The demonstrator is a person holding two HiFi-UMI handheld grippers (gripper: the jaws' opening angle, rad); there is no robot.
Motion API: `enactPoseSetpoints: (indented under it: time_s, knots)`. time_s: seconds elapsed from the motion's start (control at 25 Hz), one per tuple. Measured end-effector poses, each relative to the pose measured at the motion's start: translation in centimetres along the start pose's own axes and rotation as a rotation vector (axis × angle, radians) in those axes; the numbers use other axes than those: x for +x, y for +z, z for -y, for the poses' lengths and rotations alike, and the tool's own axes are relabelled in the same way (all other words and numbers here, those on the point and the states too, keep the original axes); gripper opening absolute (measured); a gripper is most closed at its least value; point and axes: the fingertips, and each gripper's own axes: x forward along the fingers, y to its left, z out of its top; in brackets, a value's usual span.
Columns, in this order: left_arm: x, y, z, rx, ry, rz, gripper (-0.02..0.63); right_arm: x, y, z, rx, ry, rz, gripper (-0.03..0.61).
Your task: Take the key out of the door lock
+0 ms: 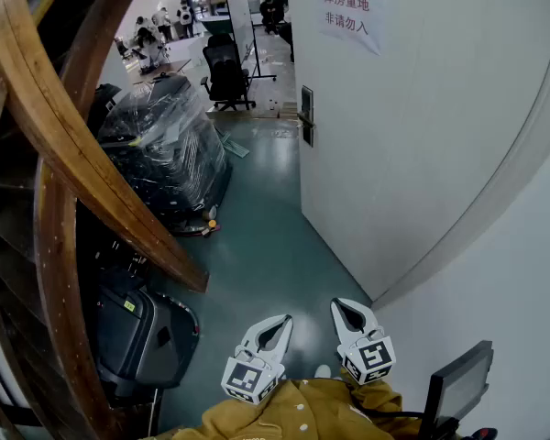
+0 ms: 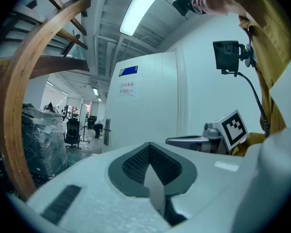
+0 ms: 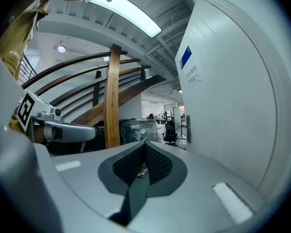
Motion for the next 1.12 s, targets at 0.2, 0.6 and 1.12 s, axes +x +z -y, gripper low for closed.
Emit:
enactPoseSetpoints:
  time_s: [0.2, 0.6, 1.12]
  knots:
    - [0.3, -0.2, -0.1, -0.020, -0.009, -0.007, -0.002, 0.3, 0.1, -0.3, -0.009, 0.012, -0.003, 0.005]
    - [1.4, -0.5, 0.6, -0.093, -0.027, -0.009, -0.002, -0.7, 0.1, 0.1, 0.010, 0.056, -0.011, 0.006]
    - [3.7, -1.8, 1.1, -0.185, 0.026, -0.020, -0.002, -1.8, -2.2, 4.8, 0.019, 0.008, -0.059, 0.006]
